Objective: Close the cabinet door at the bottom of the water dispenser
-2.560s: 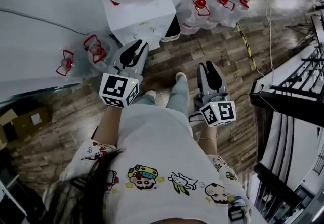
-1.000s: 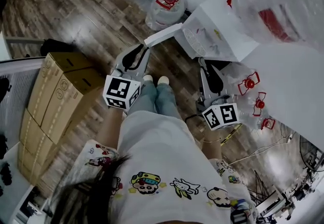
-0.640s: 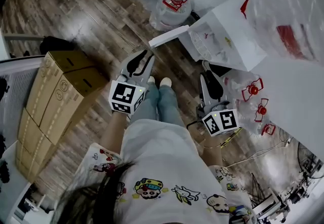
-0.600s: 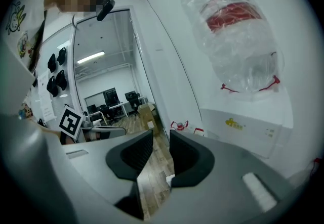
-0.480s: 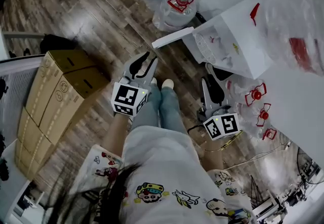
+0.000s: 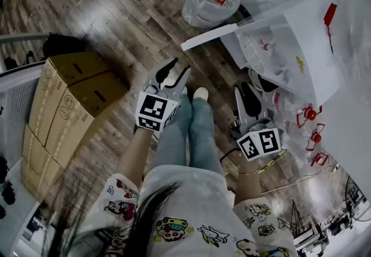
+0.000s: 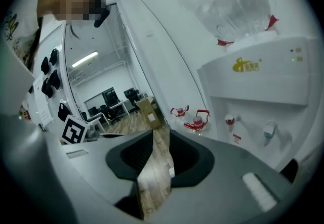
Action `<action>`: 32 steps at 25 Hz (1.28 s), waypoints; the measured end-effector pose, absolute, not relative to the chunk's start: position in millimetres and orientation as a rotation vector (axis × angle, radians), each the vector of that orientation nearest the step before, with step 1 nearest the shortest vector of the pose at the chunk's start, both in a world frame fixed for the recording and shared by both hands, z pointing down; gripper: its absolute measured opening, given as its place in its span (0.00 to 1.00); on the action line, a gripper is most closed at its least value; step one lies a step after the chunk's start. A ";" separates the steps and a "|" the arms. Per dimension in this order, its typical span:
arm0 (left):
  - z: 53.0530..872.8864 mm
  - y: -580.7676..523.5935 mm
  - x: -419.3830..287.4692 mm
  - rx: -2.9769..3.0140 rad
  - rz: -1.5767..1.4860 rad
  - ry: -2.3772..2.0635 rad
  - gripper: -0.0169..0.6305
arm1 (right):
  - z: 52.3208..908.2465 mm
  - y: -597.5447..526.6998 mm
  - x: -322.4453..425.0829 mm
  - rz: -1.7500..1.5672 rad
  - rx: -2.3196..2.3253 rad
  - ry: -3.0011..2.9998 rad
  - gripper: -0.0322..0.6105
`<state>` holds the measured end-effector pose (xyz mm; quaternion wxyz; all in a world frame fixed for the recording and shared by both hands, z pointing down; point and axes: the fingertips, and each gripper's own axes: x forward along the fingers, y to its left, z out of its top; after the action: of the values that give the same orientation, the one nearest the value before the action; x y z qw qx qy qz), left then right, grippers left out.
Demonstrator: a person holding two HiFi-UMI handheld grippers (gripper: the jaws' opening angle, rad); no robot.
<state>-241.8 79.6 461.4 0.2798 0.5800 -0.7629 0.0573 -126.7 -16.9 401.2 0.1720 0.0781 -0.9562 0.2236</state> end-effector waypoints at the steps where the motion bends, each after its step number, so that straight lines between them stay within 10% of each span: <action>1: 472.1 79.1 -242.1 1.553 0.161 -2.037 0.26 | 409.8 -16.4 -127.6 0.646 0.225 -2.709 0.20; 32: 759.4 52.8 -278.4 1.464 0.541 -1.749 0.41 | 618.5 -19.2 -136.2 0.776 0.294 -2.484 0.15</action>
<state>-278.4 52.8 759.4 0.3882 0.5757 -0.6875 0.2127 -136.2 -19.2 618.5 0.2581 0.1083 -0.9163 0.2863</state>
